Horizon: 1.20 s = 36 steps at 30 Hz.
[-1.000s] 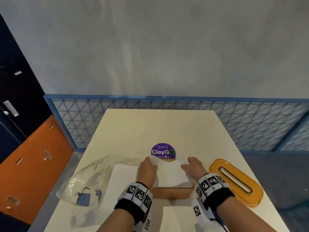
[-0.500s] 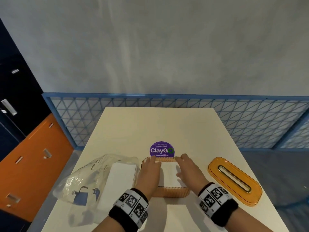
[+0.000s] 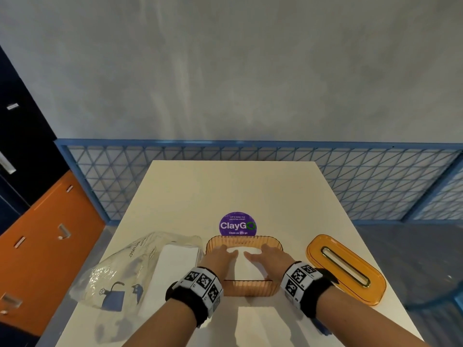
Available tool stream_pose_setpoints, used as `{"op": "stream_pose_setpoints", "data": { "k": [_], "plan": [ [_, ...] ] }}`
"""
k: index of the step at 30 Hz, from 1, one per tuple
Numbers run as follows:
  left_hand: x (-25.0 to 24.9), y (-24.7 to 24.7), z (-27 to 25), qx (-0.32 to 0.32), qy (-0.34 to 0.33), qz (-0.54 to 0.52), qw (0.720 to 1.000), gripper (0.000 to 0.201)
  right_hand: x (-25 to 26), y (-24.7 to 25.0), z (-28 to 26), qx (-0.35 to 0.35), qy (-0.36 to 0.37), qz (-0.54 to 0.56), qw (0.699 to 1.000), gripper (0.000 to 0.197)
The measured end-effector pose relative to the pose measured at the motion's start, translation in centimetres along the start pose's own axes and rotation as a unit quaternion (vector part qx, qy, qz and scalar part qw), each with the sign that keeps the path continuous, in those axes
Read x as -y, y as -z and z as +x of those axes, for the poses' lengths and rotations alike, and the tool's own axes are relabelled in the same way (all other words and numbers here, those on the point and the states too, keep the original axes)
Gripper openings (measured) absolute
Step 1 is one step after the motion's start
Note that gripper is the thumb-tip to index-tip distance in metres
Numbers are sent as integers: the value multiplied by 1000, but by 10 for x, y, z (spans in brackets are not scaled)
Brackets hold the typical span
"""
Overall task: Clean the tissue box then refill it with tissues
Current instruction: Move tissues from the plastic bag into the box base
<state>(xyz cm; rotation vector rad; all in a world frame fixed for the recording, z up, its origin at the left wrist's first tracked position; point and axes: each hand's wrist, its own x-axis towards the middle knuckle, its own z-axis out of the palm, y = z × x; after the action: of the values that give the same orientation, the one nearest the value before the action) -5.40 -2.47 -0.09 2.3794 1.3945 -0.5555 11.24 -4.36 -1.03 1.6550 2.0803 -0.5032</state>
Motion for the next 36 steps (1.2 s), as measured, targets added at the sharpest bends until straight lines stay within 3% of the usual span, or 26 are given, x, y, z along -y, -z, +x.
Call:
{"op": "stream_pose_setpoints", "data": {
  "k": [5, 8, 10, 12, 14, 16, 19, 22, 25, 30, 34, 36],
  "plan": [
    [-2, 5, -7, -11, -3, -15, 1000, 58, 4, 4, -4, -7, 7, -16, 1000, 73],
    [1, 7, -10, -60, 0, -84, 995, 52, 4, 18, -15, -62, 5, 1, 998, 45],
    [11, 5, -14, -173, 20, -200, 964, 47, 0, 25, -21, -151, -8, 67, 986, 38],
    [28, -2, -22, -290, 78, -277, 913, 43, -13, 24, -21, -235, -41, 141, 961, 38],
    [48, -18, -29, -336, 163, -313, 873, 45, -27, 14, -17, -264, -105, 231, 931, 35],
    [60, -37, -29, -303, 236, -315, 868, 39, -35, -1, -13, -215, -165, 321, 907, 38],
    [60, -58, -23, -203, 288, -268, 897, 36, -30, -16, -9, -124, -195, 411, 882, 50],
    [57, -64, -16, -172, 307, -219, 910, 51, -23, -19, -4, -127, -222, 454, 854, 54],
    [56, -66, -9, -172, 322, -176, 914, 57, -23, -23, -1, -136, -239, 429, 860, 46],
    [54, -73, -2, -194, 330, -137, 914, 28, -24, -26, 4, -141, -239, 373, 885, 50],
    [52, -73, -2, -176, 327, -144, 917, 27, -26, -29, 6, -153, -243, 387, 876, 46],
    [51, -72, -3, -175, 334, -140, 916, 22, -26, -30, 6, -142, -231, 364, 891, 47]
  ]
}}
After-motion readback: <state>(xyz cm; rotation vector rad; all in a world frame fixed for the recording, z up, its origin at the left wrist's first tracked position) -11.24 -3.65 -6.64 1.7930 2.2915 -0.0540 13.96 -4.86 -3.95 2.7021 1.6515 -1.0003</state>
